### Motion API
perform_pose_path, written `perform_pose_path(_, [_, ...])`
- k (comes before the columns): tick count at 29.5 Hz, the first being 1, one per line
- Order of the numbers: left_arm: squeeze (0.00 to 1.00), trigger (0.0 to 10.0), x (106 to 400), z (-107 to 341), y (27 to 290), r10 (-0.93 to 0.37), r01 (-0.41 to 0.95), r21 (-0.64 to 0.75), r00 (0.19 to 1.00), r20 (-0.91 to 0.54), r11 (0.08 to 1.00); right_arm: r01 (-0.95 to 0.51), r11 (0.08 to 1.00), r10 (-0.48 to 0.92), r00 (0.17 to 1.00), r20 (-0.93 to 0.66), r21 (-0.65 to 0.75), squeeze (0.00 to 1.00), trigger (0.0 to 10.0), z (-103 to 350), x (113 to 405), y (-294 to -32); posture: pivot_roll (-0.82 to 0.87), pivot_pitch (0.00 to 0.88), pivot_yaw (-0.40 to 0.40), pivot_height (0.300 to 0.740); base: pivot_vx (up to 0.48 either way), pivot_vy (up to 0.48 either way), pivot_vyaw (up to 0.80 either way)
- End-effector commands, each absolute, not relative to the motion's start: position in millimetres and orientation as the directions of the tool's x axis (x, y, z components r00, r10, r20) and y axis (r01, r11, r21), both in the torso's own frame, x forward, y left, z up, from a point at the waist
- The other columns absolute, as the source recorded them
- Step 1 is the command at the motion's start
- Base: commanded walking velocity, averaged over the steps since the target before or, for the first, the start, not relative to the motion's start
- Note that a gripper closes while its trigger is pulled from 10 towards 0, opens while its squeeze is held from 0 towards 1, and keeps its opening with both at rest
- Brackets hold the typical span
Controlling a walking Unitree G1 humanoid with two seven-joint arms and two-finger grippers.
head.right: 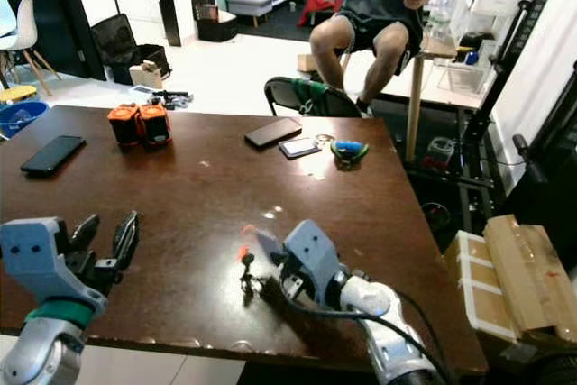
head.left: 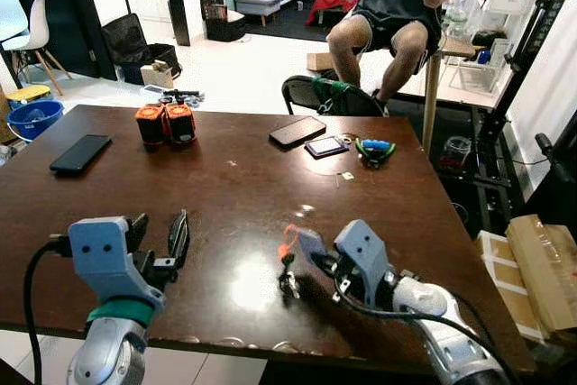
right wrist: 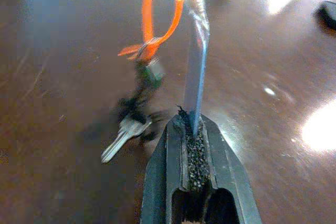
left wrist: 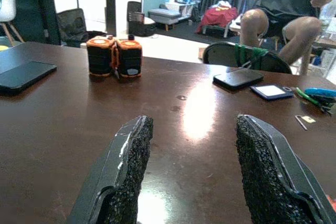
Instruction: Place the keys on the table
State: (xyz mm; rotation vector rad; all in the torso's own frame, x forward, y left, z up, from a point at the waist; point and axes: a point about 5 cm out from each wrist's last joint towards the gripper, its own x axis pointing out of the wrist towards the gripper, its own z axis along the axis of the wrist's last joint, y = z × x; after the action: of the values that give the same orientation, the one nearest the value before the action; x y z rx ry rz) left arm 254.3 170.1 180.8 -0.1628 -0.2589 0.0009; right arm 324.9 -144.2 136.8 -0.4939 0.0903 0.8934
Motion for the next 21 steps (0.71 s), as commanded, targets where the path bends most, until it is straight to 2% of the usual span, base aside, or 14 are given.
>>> perform_pose_path(1, [0.0,10.0,251.5,180.3,168.9,0.0,0.041,-0.161,0.969,0.247,0.986,-0.815,0.455,0.749,0.569,-0.339,-0.359,0.0,10.0,131.1,318.9,-140.4,-0.13,0.038,0.109,0.74,0.0,0.0,0.0])
perform_pose_path(9, [0.0,10.0,249.3,180.9,163.2,-0.065,0.106,-0.152,0.965,0.253,0.983,-0.849,0.404,0.756,0.519,-0.399,-0.339,0.0,10.0,127.0,314.8,-144.3,-0.13,0.037,0.11,0.74,0.0,0.0,0.0])
perform_pose_path(10, [0.0,10.0,247.6,181.4,159.7,-0.106,0.146,-0.14,0.96,0.257,0.979,-0.855,0.394,0.755,0.511,-0.412,-0.338,0.0,10.0,125.8,314.0,-145.5,-0.13,0.037,0.11,0.74,0.0,0.0,0.0])
perform_pose_path(11, [0.0,10.0,244.8,181.6,152.8,-0.191,0.216,-0.07,0.947,0.259,0.974,-0.86,0.38,0.752,0.501,-0.429,-0.339,0.0,10.0,124.5,313.1,-146.9,-0.13,0.037,0.11,0.74,0.0,0.0,0.0])
perform_pose_path(12, [0.0,10.0,244.8,181.6,152.8,-0.191,0.216,-0.07,0.947,0.259,0.974,-0.86,0.38,0.752,0.501,-0.429,-0.339,0.0,10.0,124.5,313.1,-146.9,-0.13,0.037,0.11,0.74,0.0,0.0,0.0])
perform_pose_path(13, [0.0,10.0,242.6,181.2,148.0,-0.251,0.264,-0.02,0.934,0.255,0.964,-0.864,0.37,0.75,0.494,-0.44,-0.34,0.0,10.0,123.9,312.6,-147.8,-0.13,0.037,0.11,0.74,0.0,0.0,0.0])
perform_pose_path(15, [0.0,10.0,242.6,181.2,148.0,-0.251,0.264,-0.02,0.934,0.255,0.964,-0.864,0.37,0.75,0.494,-0.44,-0.34,0.0,10.0,123.9,312.6,-147.8,-0.13,0.037,0.11,0.74,0.0,0.0,0.0])
perform_pose_path(16, [0.0,10.0,238.2,171.5,135.4,-0.426,0.383,0.231,0.887,0.177,0.894,-0.872,0.351,0.746,0.481,-0.461,-0.342,0.0,10.0,122.3,310.7,-150.2,-0.13,0.031,0.108,0.74,0.0,0.0,0.0])
perform_pose_path(18, [0.0,10.0,238.2,171.5,135.4,-0.426,0.383,0.231,0.887,0.177,0.894,-0.872,0.351,0.746,0.481,-0.461,-0.342,0.0,10.0,122.3,310.7,-150.2,-0.13,0.031,0.108,0.74,0.0,0.0,0.0])
perform_pose_path(20, [0.0,10.0,235.1,162.2,130.7,-0.508,0.447,0.354,0.855,0.1,0.822,-0.878,0.337,0.745,0.469,-0.473,-0.34,0.0,10.0,121.6,308.8,-151.6,-0.13,0.025,0.109,0.74,0.0,0.0,0.0])
perform_pose_path(21, [0.0,10.0,235.1,162.2,130.7,-0.508,0.447,0.354,0.855,0.1,0.822,-0.878,0.337,0.745,0.469,-0.473,-0.34,0.0,10.0,121.6,308.8,-151.6,-0.13,0.025,0.109,0.74,0.0,0.0,0.0])
